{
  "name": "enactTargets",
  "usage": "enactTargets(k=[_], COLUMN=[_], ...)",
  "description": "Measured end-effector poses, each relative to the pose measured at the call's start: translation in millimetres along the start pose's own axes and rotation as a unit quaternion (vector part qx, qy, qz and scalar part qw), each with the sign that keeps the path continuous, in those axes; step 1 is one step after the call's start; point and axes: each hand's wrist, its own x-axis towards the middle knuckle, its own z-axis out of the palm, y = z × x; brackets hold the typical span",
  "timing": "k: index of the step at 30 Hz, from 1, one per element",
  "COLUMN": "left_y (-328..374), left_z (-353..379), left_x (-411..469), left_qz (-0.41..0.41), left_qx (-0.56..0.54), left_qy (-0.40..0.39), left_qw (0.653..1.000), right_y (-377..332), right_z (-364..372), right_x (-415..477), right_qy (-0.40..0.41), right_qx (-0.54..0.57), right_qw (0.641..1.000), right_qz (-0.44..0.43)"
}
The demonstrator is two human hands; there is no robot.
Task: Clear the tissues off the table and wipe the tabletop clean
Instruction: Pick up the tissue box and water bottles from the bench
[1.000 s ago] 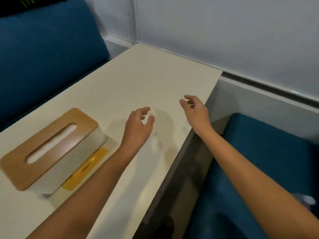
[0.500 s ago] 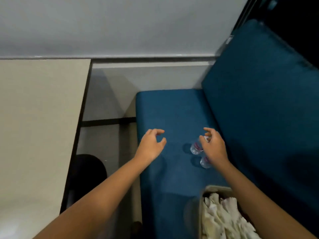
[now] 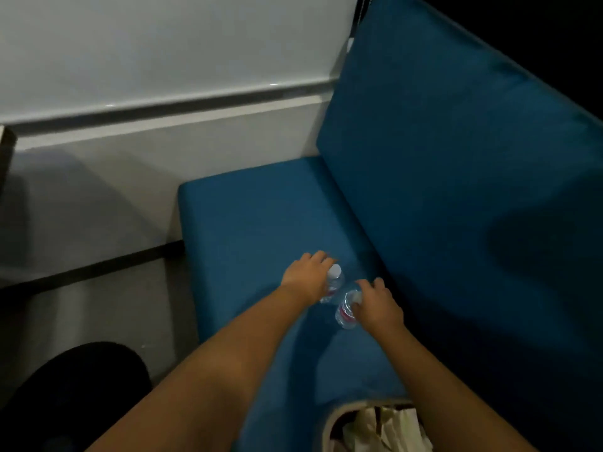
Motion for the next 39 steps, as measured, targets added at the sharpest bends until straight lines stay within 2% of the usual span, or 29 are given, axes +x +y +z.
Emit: enactTargets(k=[4, 9, 17, 25, 29, 33, 39], left_y=[4, 6, -26, -85, -104, -120, -133], left_z=[18, 33, 21, -36, -80, -122, -174], left_x=[25, 31, -17, -99, -157, -231, -351], left_qz=[0.034, 0.020, -0.025, -0.107, -0.133, -0.169, -0.233], left_qx=[0.076, 0.083, -0.012, -0.047, -0.045, -0.054, -0.058], left_qy=[-0.039, -0.024, -0.010, 0.039, 0.099, 0.156, 0.251], left_qw=[0.996, 0.996, 1.000, 0.992, 0.985, 0.972, 0.938], right_y=[7, 13, -4, -63, -116, -178, -260], right_z=[9, 18, 11, -13, -33, -56, -93], right_x=[4, 12, 9, -23, -52, -96, -176], right_qy=[-0.029, -0.021, 0.017, 0.042, 0.043, 0.042, 0.026], right_qx=[0.023, 0.021, 0.013, 0.068, 0.086, 0.094, 0.096], right_qw=[0.999, 0.999, 1.000, 0.990, 0.978, 0.957, 0.906], right_qz=[0.028, 0.031, -0.012, -0.115, -0.186, -0.271, -0.411])
